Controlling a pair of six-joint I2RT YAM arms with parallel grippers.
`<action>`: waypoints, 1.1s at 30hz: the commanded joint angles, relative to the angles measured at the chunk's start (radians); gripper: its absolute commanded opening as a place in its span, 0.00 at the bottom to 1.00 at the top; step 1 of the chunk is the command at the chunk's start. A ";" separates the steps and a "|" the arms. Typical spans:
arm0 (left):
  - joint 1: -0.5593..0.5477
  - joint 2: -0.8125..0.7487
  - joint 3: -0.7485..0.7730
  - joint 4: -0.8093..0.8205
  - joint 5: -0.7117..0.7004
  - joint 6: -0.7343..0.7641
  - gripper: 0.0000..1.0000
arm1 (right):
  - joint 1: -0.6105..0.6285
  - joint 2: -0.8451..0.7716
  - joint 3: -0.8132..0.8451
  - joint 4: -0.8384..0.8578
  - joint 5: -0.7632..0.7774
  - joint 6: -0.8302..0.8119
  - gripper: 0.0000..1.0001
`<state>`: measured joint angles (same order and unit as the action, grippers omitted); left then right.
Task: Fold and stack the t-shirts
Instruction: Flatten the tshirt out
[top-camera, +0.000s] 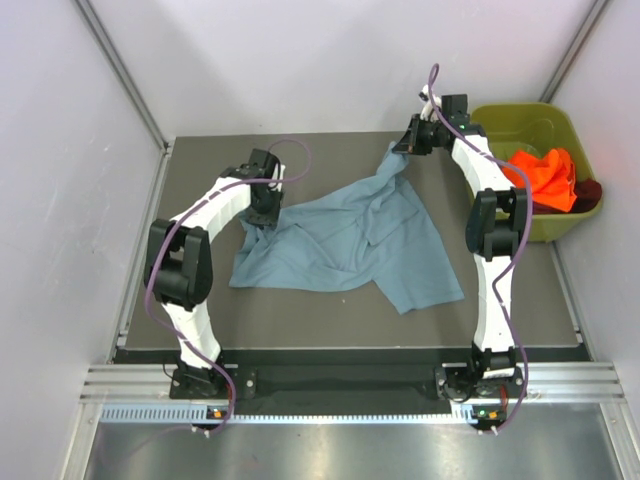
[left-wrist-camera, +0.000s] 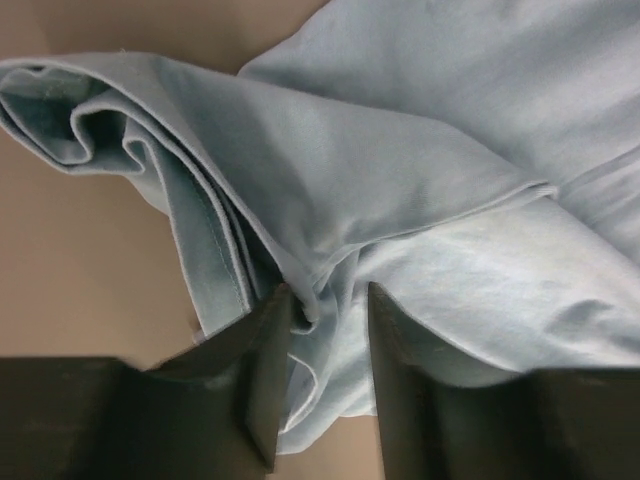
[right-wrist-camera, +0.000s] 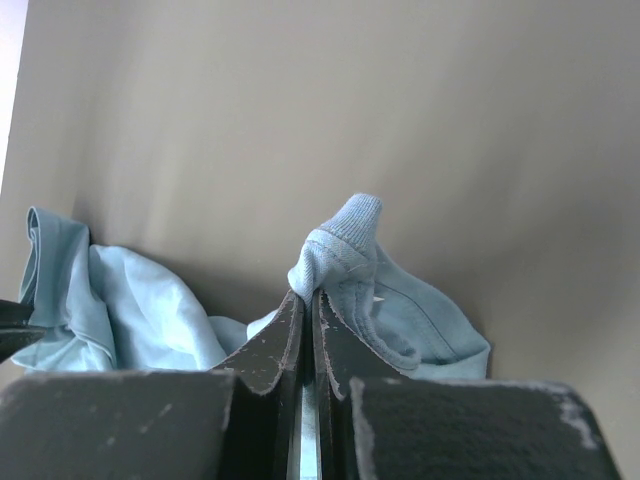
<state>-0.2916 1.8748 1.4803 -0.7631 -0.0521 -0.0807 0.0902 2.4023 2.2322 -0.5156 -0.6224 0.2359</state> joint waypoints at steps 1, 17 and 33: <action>-0.001 0.015 -0.014 0.010 -0.038 -0.011 0.37 | 0.014 -0.020 0.021 0.034 0.000 -0.014 0.00; 0.015 -0.066 0.101 0.105 -0.261 0.071 0.00 | -0.007 0.021 0.081 0.022 0.119 -0.055 0.00; 0.115 0.006 0.245 0.171 -0.295 0.141 0.00 | 0.023 -0.373 -0.423 -0.129 0.086 -0.546 0.63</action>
<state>-0.1722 1.8767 1.6802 -0.6411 -0.3317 0.0513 0.0963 2.1773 1.8641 -0.6155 -0.4564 -0.1402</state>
